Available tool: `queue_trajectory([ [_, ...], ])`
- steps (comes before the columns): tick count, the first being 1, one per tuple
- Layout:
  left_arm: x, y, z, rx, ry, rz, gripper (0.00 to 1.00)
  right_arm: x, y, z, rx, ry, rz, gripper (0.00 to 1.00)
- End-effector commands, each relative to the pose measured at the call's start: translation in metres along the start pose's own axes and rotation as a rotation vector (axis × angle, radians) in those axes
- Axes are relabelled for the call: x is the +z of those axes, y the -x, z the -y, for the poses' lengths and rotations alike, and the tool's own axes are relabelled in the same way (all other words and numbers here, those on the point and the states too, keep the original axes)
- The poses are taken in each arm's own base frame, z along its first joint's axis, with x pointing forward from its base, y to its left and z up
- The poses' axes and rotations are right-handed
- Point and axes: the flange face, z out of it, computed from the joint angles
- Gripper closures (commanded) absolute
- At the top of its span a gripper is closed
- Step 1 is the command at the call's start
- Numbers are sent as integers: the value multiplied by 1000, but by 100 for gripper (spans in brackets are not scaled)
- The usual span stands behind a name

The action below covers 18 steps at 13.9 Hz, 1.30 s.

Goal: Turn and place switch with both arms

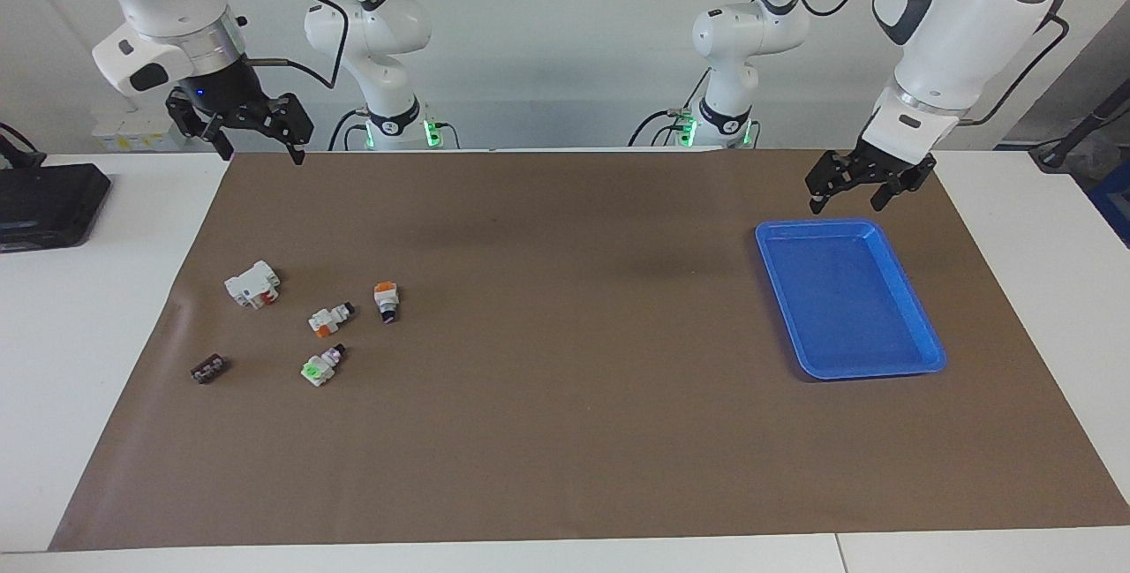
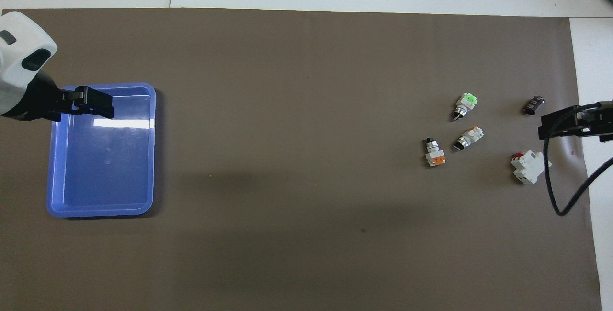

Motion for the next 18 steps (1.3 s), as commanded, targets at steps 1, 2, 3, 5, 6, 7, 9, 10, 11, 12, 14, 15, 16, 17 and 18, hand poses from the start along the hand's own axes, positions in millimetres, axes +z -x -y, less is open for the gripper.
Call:
queue_trajectory([
  [1, -1, 8, 4, -5, 8, -3, 0, -3, 0, -1, -12, 12, -6, 0],
  [2, -2, 8, 4, -5, 7, -5, 0, -3, 0, 0, -12, 9, -6, 0],
  [3, -1, 8, 4, -5, 8, -3, 0, -3, 0, 0, -12, 9, -6, 0],
  [5, -1, 8, 4, -5, 8, -3, 0, -3, 1, -1, -12, 7, -4, 0],
  [6, -2, 8, 4, -5, 7, -3, 0, -1, 2, -1, -13, 4, -1, 0],
  [7, -2, 8, 4, -5, 7, -3, 0, 0, 4, -1, -12, 3, 1, 0],
  [9, -2, 8, 4, -5, 7, -3, 0, 2, 5, -2, -10, 2, 4, 0],
  [10, -2, 8, 4, -5, 7, -3, 0, 2, 5, -3, -10, 2, 3, 0],
  [11, -2, 8, 4, -5, 7, -3, 0, 3, 5, -3, -10, 2, 4, 0],
  [12, -2, 8, 4, -5, 7, -5, 0, 5, 6, -2, -11, 1, 10, 0],
  [14, -2, 8, 4, -5, 7, -5, 0, 12, 9, -2, -15, 1, 21, 0],
  [15, -2, 8, 4, -5, 7, -3, 0, 11, 11, -3, -18, 0, 20, 0],
  [16, -2, 8, 4, -5, 7, -5, 0, 11, 11, -3, -19, 0, 20, 0],
  [17, -2, 8, 4, -5, 7, -5, 0, 11, 10, -3, -19, 0, 18, 0],
  [18, -2, 8, 4, -5, 7, -5, 0, 10, 10, -3, -21, 0, 15, 0],
])
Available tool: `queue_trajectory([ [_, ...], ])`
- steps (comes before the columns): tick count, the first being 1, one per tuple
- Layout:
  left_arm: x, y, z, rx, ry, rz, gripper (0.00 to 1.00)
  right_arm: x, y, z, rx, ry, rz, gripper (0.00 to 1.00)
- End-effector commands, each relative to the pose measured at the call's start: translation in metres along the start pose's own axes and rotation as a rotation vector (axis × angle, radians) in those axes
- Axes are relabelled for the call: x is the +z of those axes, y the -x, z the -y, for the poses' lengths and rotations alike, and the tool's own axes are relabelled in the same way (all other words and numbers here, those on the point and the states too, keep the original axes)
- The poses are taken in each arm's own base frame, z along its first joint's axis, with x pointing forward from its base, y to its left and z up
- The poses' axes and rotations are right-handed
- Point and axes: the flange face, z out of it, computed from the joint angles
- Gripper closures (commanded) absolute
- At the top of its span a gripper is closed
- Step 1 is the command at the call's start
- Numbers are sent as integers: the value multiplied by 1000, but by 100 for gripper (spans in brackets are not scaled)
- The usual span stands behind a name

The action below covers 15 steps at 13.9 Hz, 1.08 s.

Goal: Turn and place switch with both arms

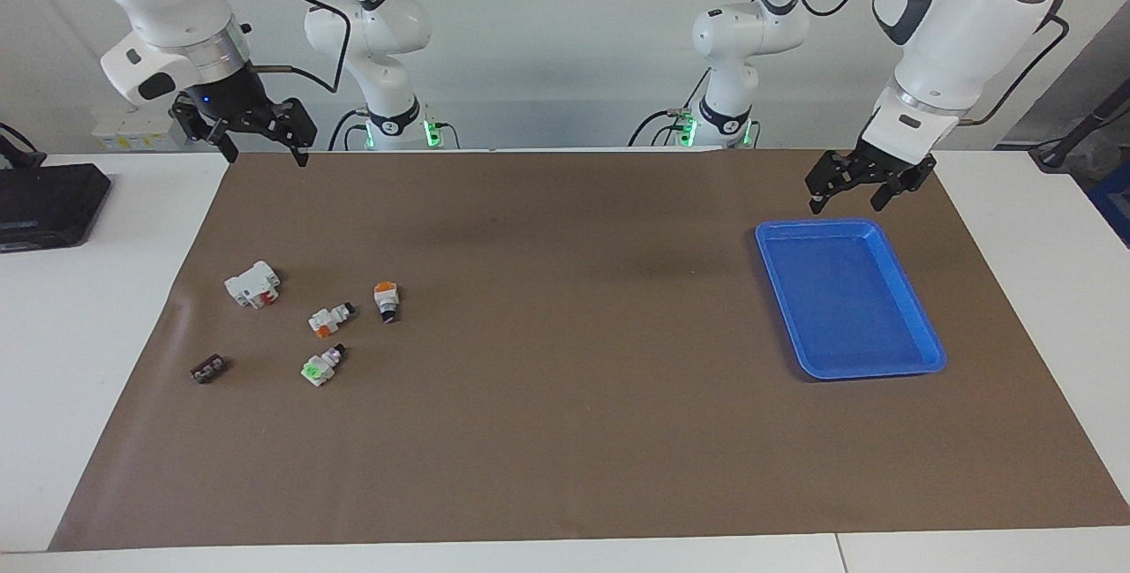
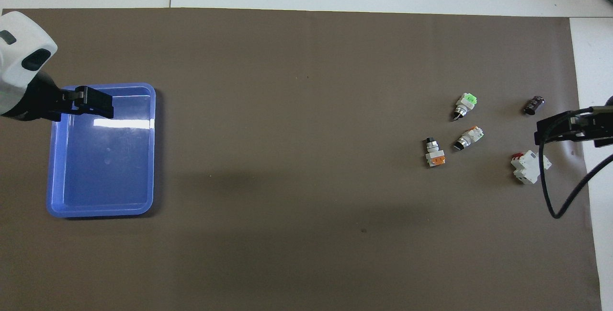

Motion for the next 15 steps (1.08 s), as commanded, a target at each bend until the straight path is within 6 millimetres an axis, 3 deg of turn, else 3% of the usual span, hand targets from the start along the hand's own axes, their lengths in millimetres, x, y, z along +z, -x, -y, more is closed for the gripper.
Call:
queue_trajectory([
  [1, -2, 8, 4, -5, 7, -3, 0, -1, 7, -3, -20, -1, -16, 0],
  [15, -1, 8, 4, -5, 8, -3, 0, 7, 9, 0, -28, -3, -33, 0],
])
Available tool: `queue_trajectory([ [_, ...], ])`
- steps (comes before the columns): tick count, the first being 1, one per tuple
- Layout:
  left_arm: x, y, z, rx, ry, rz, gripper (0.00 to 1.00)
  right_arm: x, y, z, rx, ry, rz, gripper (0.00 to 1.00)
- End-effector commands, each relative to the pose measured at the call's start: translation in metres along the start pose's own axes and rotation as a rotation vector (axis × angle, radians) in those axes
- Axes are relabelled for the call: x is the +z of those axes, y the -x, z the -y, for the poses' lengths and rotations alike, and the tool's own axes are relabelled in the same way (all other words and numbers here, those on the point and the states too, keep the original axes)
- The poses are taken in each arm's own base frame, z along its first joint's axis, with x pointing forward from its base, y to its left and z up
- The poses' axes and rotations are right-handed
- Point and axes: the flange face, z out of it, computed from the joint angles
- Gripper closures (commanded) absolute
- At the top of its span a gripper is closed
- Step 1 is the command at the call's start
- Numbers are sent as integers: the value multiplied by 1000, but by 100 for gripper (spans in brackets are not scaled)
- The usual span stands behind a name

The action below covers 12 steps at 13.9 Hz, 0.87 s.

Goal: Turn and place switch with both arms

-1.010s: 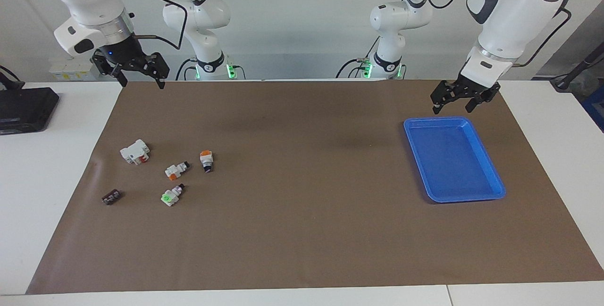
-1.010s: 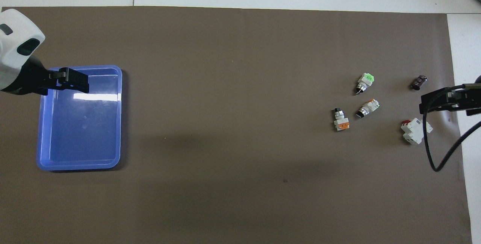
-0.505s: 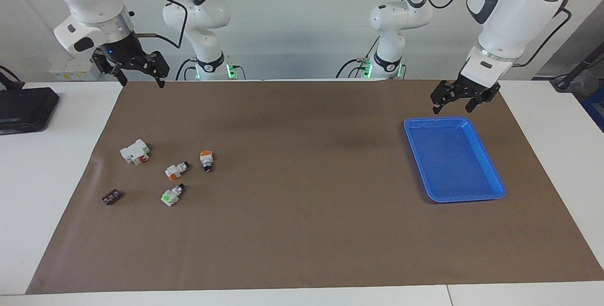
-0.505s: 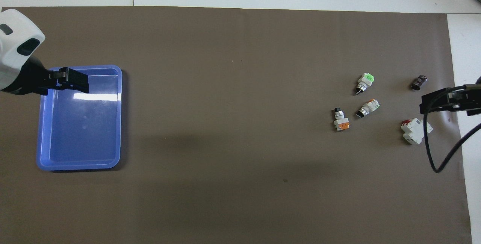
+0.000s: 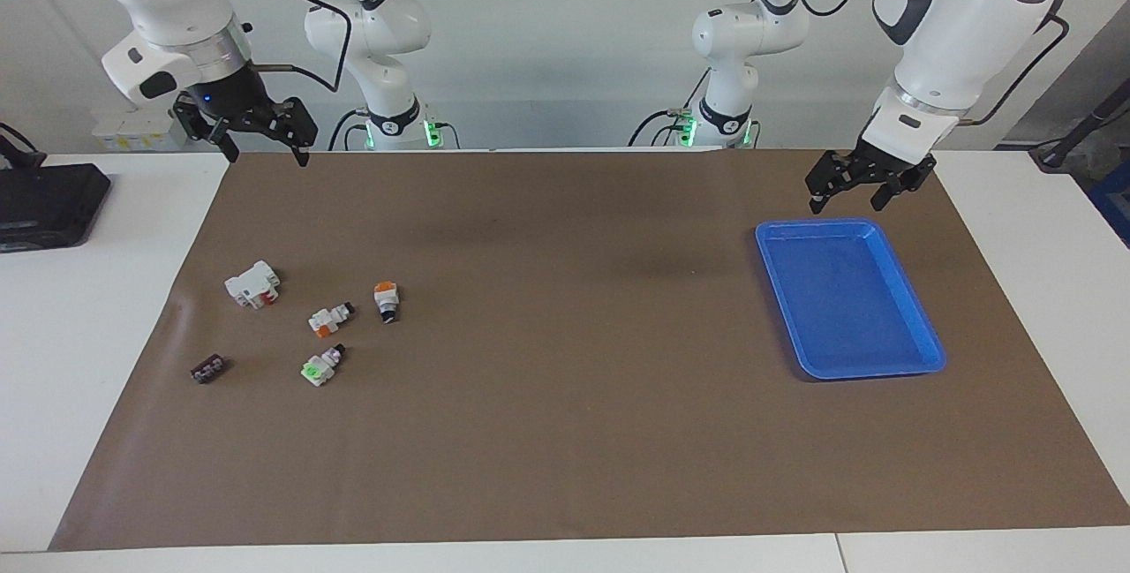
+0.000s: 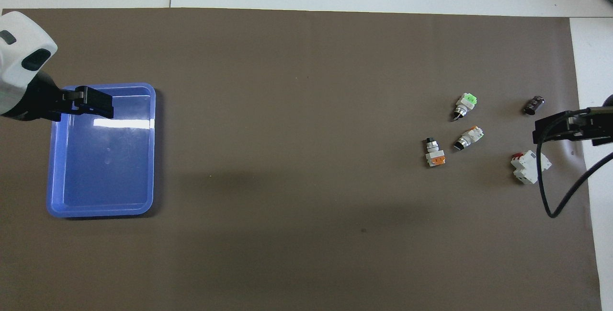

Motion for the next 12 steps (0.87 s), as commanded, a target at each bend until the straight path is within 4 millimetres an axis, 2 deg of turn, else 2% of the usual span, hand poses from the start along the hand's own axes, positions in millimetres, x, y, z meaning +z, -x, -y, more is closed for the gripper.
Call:
queue_trajectory([
  [1, -2, 8, 4, -5, 8, -5, 0, 3, 9, -2, -22, -2, -15, 0],
  [3, -2, 8, 4, -5, 7, -3, 0, 6, 10, -2, -21, -2, -21, 0],
  [5, -2, 8, 4, -5, 8, -5, 0, 19, 14, -6, -18, -7, -32, 0],
  [10, -2, 8, 4, -5, 8, -5, 0, 67, 10, 5, -22, -61, -109, 0],
  [12, -2, 8, 4, -5, 8, -5, 0, 78, 8, 8, -24, -64, -132, 0],
])
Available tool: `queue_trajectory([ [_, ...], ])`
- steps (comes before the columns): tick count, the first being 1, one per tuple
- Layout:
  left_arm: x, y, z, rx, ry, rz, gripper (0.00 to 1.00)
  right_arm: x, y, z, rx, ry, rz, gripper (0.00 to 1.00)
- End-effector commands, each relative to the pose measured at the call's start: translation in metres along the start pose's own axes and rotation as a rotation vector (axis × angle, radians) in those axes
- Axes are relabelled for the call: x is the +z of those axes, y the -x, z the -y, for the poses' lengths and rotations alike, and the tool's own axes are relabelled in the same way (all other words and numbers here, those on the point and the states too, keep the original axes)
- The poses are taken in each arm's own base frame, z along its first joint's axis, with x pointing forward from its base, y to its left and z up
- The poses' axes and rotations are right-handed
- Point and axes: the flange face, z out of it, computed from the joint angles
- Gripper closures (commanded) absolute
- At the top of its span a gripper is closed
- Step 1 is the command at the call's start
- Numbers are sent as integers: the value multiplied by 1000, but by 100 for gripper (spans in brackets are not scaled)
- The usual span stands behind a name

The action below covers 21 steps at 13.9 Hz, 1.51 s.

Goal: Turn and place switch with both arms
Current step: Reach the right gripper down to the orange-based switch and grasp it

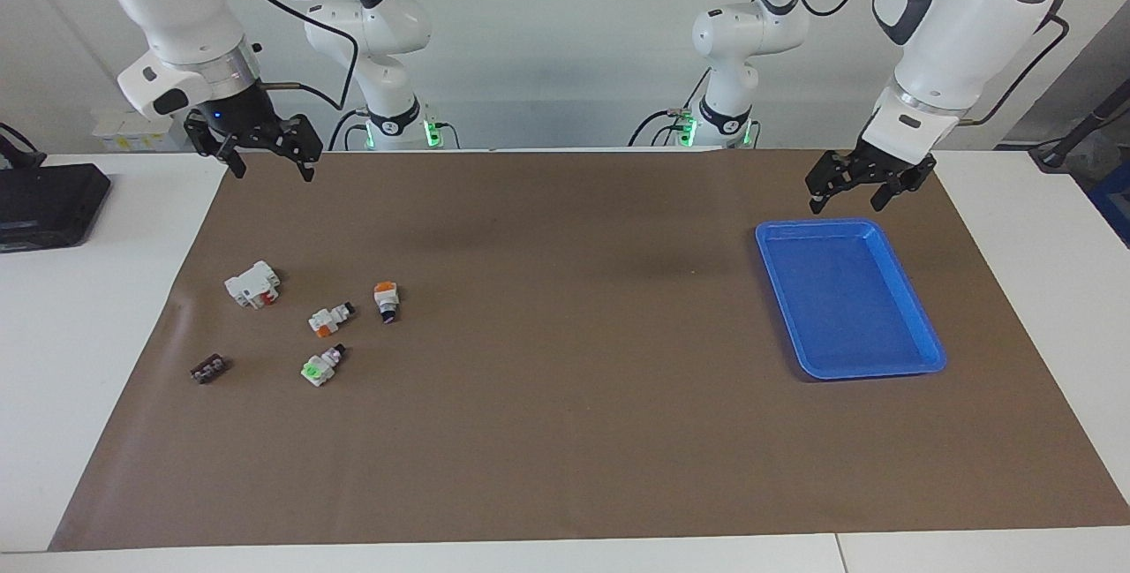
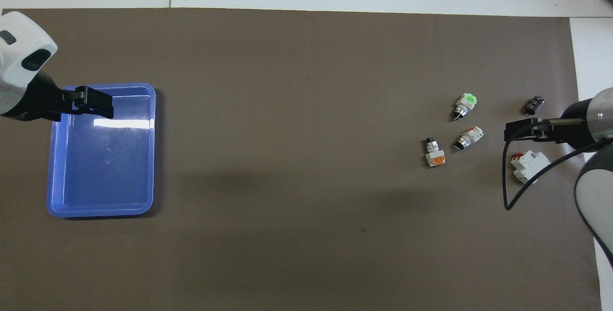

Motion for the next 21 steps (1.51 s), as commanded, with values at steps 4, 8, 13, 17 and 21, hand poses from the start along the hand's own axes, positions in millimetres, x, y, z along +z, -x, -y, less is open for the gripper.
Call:
queue_trajectory([
  [4, -2, 8, 4, -5, 7, -3, 0, 47, 8, 20, -51, -23, -13, 0],
  [8, -2, 8, 4, -5, 8, -5, 0, 112, 2, 55, -136, -21, -15, 0],
  [13, -1, 8, 4, -5, 8, -2, 0, 191, 0, 64, -292, -69, -16, 0],
  [17, -2, 8, 4, -5, 7, -3, 0, 241, 6, 61, -350, -64, -38, 0],
  [21, -2, 8, 4, -5, 8, -5, 0, 263, 15, 60, -371, -61, -18, 0],
])
